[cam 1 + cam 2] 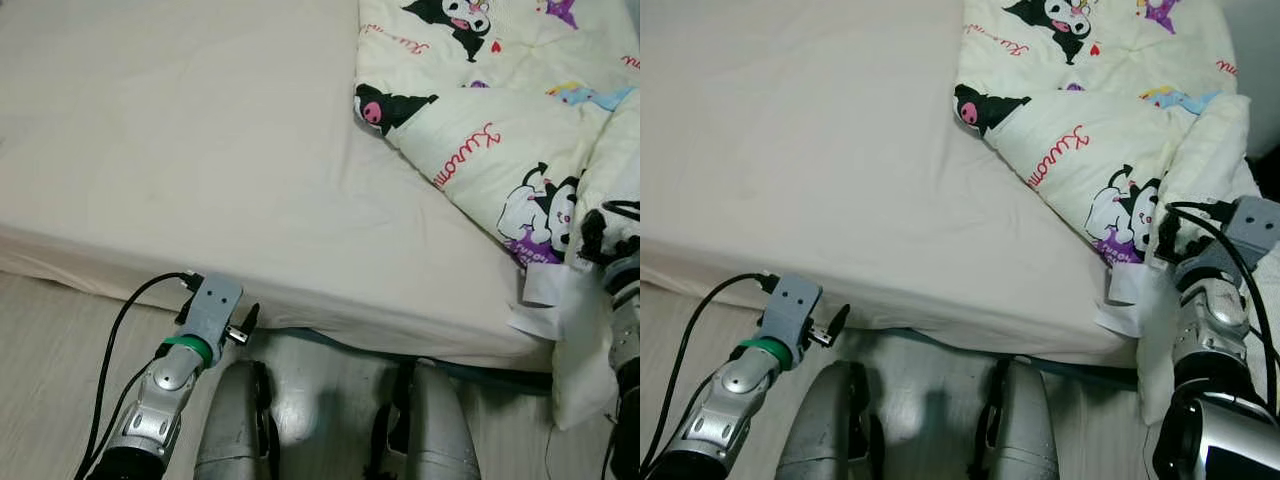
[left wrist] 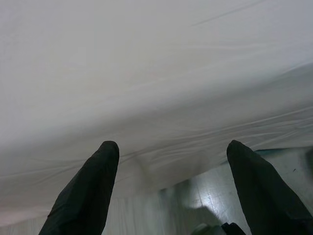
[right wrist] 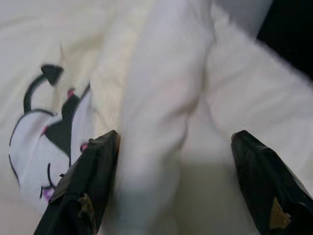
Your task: Clean up the room
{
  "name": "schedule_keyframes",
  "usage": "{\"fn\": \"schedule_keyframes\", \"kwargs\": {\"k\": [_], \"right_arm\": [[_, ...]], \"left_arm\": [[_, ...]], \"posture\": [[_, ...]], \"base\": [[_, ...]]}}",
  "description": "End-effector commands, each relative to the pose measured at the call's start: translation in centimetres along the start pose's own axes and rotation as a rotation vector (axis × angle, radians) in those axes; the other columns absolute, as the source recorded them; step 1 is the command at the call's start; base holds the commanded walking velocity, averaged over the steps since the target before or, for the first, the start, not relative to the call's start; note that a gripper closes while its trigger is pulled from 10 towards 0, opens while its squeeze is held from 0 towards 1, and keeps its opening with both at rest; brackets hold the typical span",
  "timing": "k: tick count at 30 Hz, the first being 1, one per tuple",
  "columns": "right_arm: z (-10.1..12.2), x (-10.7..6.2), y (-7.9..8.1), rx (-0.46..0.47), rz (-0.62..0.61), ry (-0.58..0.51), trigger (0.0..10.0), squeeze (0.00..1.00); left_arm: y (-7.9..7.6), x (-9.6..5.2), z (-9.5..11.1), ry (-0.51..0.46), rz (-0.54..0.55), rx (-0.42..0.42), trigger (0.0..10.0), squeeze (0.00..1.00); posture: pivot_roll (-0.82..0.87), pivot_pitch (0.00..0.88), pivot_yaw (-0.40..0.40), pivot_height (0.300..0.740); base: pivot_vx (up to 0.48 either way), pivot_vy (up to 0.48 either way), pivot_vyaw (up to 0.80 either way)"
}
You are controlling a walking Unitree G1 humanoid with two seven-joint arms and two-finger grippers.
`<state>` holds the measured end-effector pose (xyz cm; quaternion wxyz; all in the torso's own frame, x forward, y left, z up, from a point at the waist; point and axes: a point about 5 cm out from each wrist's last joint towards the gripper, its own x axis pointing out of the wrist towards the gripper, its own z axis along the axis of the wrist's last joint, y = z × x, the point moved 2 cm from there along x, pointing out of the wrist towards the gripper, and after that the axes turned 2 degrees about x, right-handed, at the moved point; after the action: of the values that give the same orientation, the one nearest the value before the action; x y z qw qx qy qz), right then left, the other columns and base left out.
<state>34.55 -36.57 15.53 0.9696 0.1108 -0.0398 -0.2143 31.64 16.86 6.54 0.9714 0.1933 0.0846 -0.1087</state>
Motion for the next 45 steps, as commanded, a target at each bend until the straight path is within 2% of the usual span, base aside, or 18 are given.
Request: {"fn": "schedule_keyframes", "kwargs": {"k": [1, 2, 3, 4, 6, 10, 12, 13, 14, 18, 24, 29, 33, 34, 36, 38, 39, 45], "right_arm": [[-2.9, -0.9, -0.5, 0.073, -0.016, 0.117, 10.0, 0.00], [-3.0, -0.9, -0.3, 0.082, 0.000, 0.123, 6.5, 0.00], [-3.0, -0.9, -0.3, 0.082, 0.000, 0.123, 6.5, 0.00], [-3.1, -0.9, -0.2, 0.079, 0.013, 0.122, 0.2, 0.00], [-3.0, -0.9, 0.0, 0.075, 0.026, 0.116, 0.0, 0.00], [-2.7, -0.7, 0.8, 0.003, 0.092, 0.099, 0.0, 0.00], [-2.3, -0.7, 2.7, -0.062, 0.246, 0.072, 0.0, 0.00], [-2.3, -0.7, 2.7, -0.062, 0.246, 0.072, 0.0, 0.00], [-2.5, -0.9, 4.3, -0.079, 0.380, 0.072, 0.0, 0.00], [-3.3, -1.4, 5.6, -0.094, 0.479, 0.104, 0.0, 0.00], [-7.5, -4.3, 8.6, -0.137, 0.770, 0.260, 0.0, 0.00], [-8.8, -5.4, 8.7, -0.177, 0.812, 0.284, 0.0, 0.00], [-6.3, -3.5, 5.6, -0.269, 0.542, 0.145, 0.0, 0.00], [-4.7, -2.8, 4.5, -0.291, 0.439, 0.065, 10.0, 0.00], [-1.2, -1.8, 2.3, -0.327, 0.272, -0.094, 10.0, 0.00], [0.1, -1.6, 1.7, -0.349, 0.222, -0.152, 10.0, 0.00], [2.5, -1.3, 0.7, -0.385, 0.153, -0.240, 10.0, 0.00], [3.5, -1.0, -0.1, -0.374, 0.122, -0.245, 10.0, 0.00]], "left_arm": [[-0.4, -0.6, -1.3, 0.045, -0.010, 0.005, 10.0, 0.00], [-0.4, -0.6, -1.3, 0.045, -0.009, 0.005, 10.0, 0.00], [-0.4, -0.6, -1.3, 0.045, -0.009, 0.005, 10.0, 0.00], [-0.4, -0.5, -1.3, 0.044, -0.008, 0.003, 10.0, 0.00], [-0.4, -0.4, -1.3, 0.043, -0.006, 0.002, 10.0, 0.00], [-0.5, -0.2, -1.0, 0.035, 0.001, -0.006, 10.0, 0.00], [-0.7, 0.2, -0.8, 0.028, 0.006, -0.015, 10.0, 0.00], [-0.7, 0.2, -0.8, 0.028, 0.006, -0.015, 10.0, 0.00], [-0.8, 0.3, -0.8, 0.027, 0.006, -0.019, 10.0, 0.00], [-0.9, 0.3, -0.8, 0.026, 0.005, -0.023, 10.0, 0.00], [-1.2, 0.3, -0.9, 0.027, 0.003, -0.026, 10.0, 0.00], [-1.3, 0.4, -0.9, 0.026, 0.003, -0.028, 10.0, 0.00], [-1.6, 0.5, -0.9, 0.026, -0.007, -0.028, 10.0, 0.00], [-1.7, 0.5, -0.9, 0.025, -0.011, -0.028, 10.0, 0.00], [-1.8, 0.6, -0.8, 0.024, -0.016, -0.027, 10.0, 0.00], [-1.8, 0.6, -0.8, 0.023, -0.017, -0.027, 10.0, 0.00], [-1.7, 0.6, -0.8, 0.022, -0.017, -0.026, 10.0, 0.00], [-1.5, 0.6, -0.9, 0.024, -0.016, -0.022, 10.0, 0.00]], "posture": [[0.12, 0.257, 0.062, 0.606], [0.12, 0.257, 0.062, 0.606], [0.12, 0.257, 0.062, 0.606], [0.11, 0.245, 0.058, 0.606], [0.11, 0.245, 0.058, 0.606], [0.10, 0.219, 0.045, 0.606], [0.10, 0.205, 0.038, 0.606], [0.10, 0.205, 0.038, 0.606], [0.09, 0.200, 0.035, 0.606], [0.08, 0.198, 0.032, 0.606], [0.08, 0.192, 0.027, 0.606], [0.07, 0.191, 0.027, 0.606], [0.05, 0.193, 0.032, 0.606], [0.05, 0.195, 0.035, 0.606], [0.05, 0.195, 0.038, 0.606], [0.05, 0.195, 0.038, 0.606], [0.06, 0.199, 0.042, 0.606], [0.06, 0.203, 0.045, 0.606]], "base": [[0.000, 0.000, 0.00], [0.000, 0.000, 0.00], [0.000, 0.000, 0.00], [0.000, 0.000, 0.00], [0.000, 0.000, 0.00], [0.000, 0.000, 0.00], [0.000, 0.000, 0.00], [0.000, 0.000, 0.00], [0.000, 0.000, 0.00], [0.000, 0.000, 0.00], [0.000, 0.000, 0.00], [0.000, 0.000, 0.00], [0.000, 0.000, 0.00], [0.000, 0.000, 0.00], [0.000, 0.000, 0.00], [0.000, 0.000, 0.00], [0.000, 0.000, 0.00], [0.000, 0.000, 0.00]]}}
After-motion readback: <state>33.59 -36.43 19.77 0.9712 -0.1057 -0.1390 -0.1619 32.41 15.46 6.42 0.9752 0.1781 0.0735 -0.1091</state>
